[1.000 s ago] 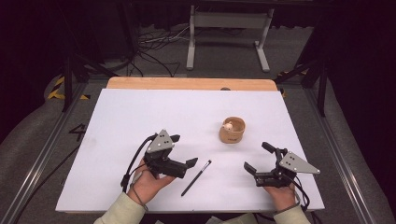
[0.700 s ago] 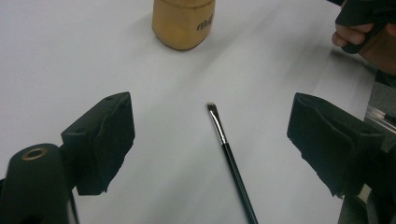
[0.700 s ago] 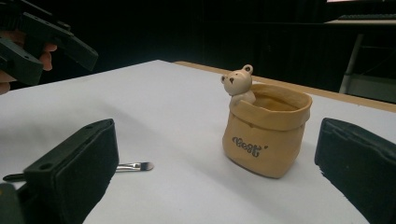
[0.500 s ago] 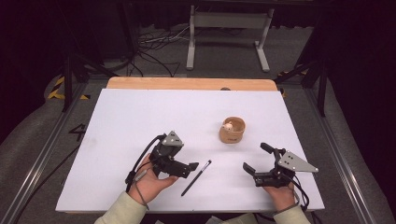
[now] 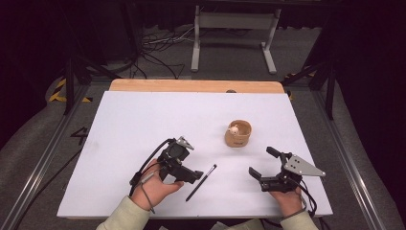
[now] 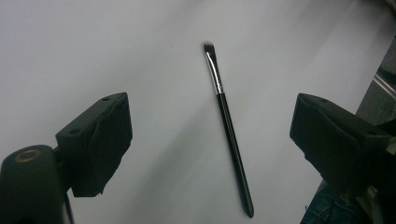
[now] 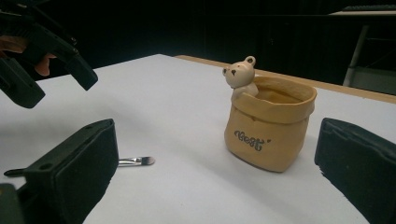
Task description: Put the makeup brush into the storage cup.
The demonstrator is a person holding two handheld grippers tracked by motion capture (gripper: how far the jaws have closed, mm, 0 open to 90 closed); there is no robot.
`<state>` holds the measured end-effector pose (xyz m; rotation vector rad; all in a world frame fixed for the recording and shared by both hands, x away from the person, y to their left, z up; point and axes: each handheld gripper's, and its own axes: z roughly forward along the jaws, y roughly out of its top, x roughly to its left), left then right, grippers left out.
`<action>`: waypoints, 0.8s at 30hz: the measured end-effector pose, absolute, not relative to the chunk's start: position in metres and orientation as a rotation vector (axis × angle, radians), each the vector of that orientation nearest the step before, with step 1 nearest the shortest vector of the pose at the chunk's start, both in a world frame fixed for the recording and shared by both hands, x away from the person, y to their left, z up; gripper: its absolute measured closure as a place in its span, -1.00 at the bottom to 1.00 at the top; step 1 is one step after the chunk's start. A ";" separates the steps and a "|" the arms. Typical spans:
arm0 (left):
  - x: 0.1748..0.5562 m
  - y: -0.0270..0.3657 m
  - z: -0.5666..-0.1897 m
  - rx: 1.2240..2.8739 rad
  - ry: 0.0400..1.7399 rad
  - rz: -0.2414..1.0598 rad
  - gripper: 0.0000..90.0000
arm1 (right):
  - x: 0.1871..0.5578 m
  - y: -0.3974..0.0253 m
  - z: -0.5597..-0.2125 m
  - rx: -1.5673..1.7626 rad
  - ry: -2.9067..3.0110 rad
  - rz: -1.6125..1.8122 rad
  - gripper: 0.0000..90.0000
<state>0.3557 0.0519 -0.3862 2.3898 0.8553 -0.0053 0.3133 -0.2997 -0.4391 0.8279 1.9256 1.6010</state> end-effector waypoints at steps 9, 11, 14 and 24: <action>0.356 0.045 -0.391 2.468 0.836 -0.025 -0.68 | 0.313 -0.300 -0.439 0.819 1.925 1.606 -1.00; 0.355 0.043 -0.392 2.491 0.833 -0.013 -0.67 | 0.313 -0.299 -0.439 0.817 1.927 1.607 -1.00; 0.354 0.038 -0.395 2.519 0.823 -0.039 -0.67 | 0.313 -0.300 -0.438 0.813 1.926 1.607 -1.00; 0.353 0.030 -0.400 2.589 0.781 -0.051 -0.64 | 0.312 -0.300 -0.437 0.815 1.916 1.599 -0.98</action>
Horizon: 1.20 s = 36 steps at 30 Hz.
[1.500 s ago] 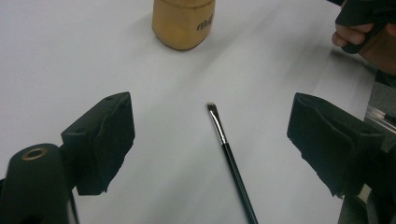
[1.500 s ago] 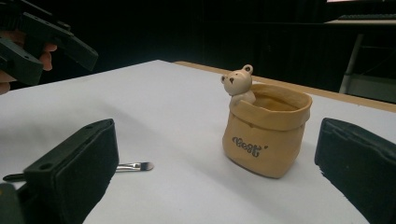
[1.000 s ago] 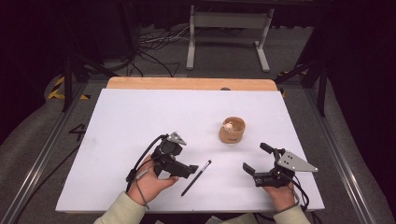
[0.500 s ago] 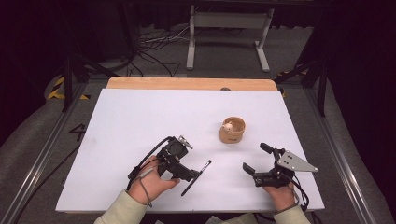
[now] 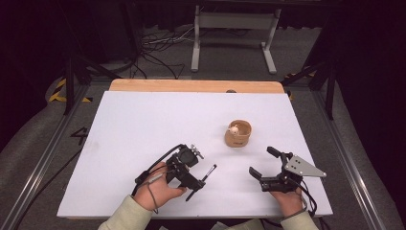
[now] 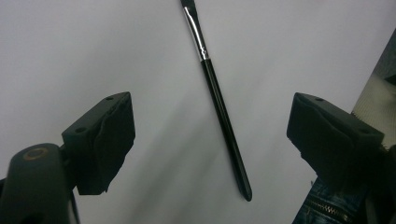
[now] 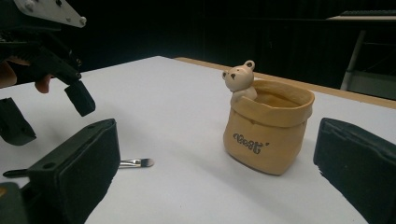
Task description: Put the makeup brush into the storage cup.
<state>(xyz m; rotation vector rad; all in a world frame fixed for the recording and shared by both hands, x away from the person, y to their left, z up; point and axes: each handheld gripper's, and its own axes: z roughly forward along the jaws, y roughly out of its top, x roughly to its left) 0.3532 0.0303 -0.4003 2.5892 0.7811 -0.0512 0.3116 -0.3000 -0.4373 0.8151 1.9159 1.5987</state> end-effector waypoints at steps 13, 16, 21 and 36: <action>0.354 0.016 -0.409 2.697 0.785 -0.001 -0.58 | 0.310 -0.305 -0.435 0.857 1.888 1.592 -0.95; 0.353 0.014 -0.411 2.707 0.785 0.013 -0.54 | 0.310 -0.305 -0.435 0.865 1.889 1.591 -0.95; 0.352 0.012 -0.412 2.717 0.793 0.032 -0.51 | 0.310 -0.305 -0.435 0.863 1.889 1.592 -0.95; 0.349 0.002 -0.413 2.730 0.820 0.120 -0.28 | 0.310 -0.304 -0.436 0.856 1.906 1.590 -0.94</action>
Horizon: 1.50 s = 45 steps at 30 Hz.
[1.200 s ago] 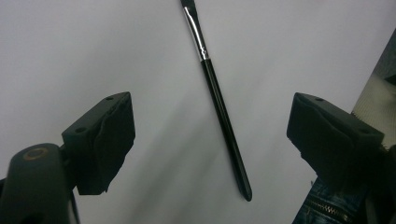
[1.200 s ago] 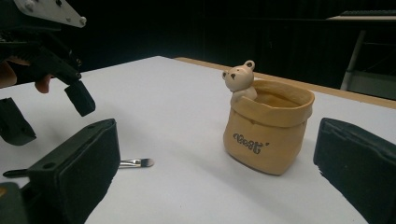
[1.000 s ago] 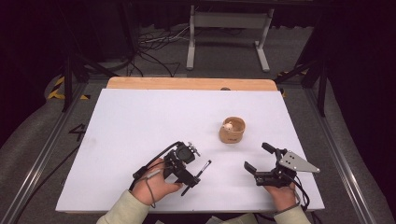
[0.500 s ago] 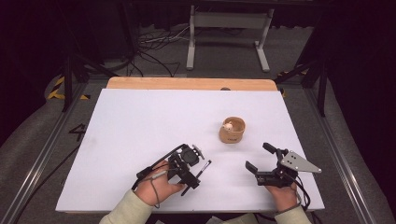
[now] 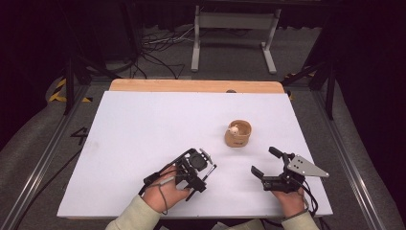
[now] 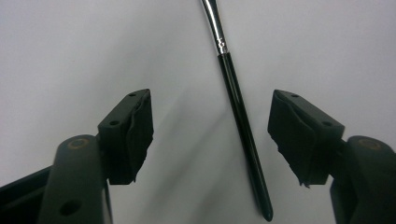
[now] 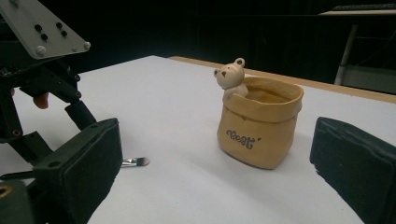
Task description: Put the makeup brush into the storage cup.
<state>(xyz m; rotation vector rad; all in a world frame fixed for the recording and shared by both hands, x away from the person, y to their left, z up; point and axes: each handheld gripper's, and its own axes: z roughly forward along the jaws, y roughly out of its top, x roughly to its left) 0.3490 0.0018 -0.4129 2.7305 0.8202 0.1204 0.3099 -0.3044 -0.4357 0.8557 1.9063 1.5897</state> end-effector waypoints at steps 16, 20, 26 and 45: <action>0.346 -0.004 -0.414 2.781 0.831 0.151 0.13 | 0.309 -0.304 -0.437 0.855 1.932 1.601 -0.93; 0.346 -0.006 -0.416 2.797 0.825 0.137 0.22 | 0.309 -0.304 -0.437 0.853 1.935 1.600 -0.93; 0.344 -0.009 -0.418 2.828 0.797 0.133 0.22 | 0.309 -0.304 -0.437 0.852 1.937 1.599 -0.93; 0.346 -0.010 -0.422 2.844 0.791 0.052 0.68 | 0.308 -0.304 -0.437 0.845 1.945 1.597 -0.92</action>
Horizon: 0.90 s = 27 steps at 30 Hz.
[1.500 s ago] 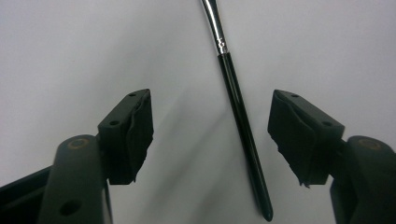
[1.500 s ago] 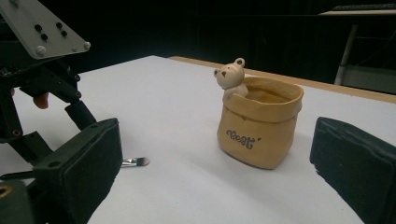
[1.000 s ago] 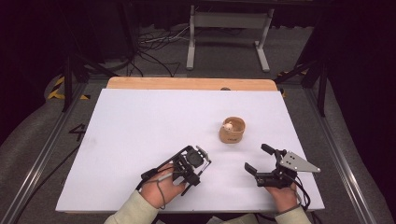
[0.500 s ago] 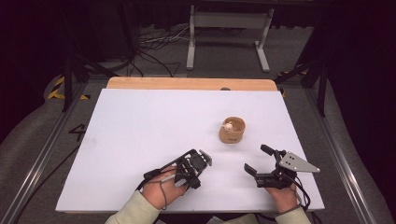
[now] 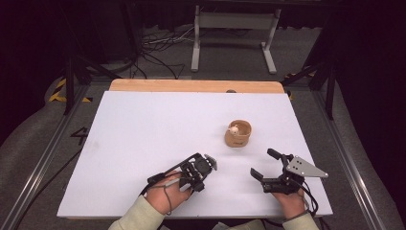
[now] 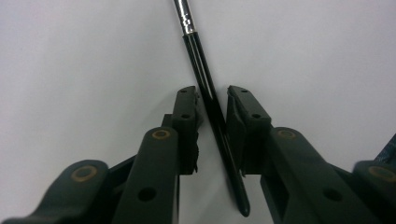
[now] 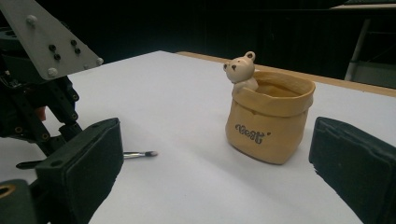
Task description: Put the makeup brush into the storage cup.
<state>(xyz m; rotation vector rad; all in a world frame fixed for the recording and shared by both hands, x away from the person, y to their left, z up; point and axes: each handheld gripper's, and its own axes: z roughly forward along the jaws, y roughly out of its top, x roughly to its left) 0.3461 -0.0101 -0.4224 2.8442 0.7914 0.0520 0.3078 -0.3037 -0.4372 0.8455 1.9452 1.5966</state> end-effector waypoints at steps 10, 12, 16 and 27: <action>0.349 -0.008 -0.422 2.841 0.808 0.043 0.84 | 0.308 -0.304 -0.437 0.844 1.946 1.599 -0.92; 0.349 -0.008 -0.422 2.841 0.809 0.044 0.84 | 0.308 -0.303 -0.437 0.842 1.948 1.601 -0.92; 0.349 -0.008 -0.422 2.835 0.806 0.042 0.85 | 0.308 -0.303 -0.437 0.839 1.948 1.593 -0.91; 0.349 0.004 -0.408 2.754 0.787 0.036 0.85 | 0.309 -0.302 -0.438 0.822 1.975 1.582 -0.87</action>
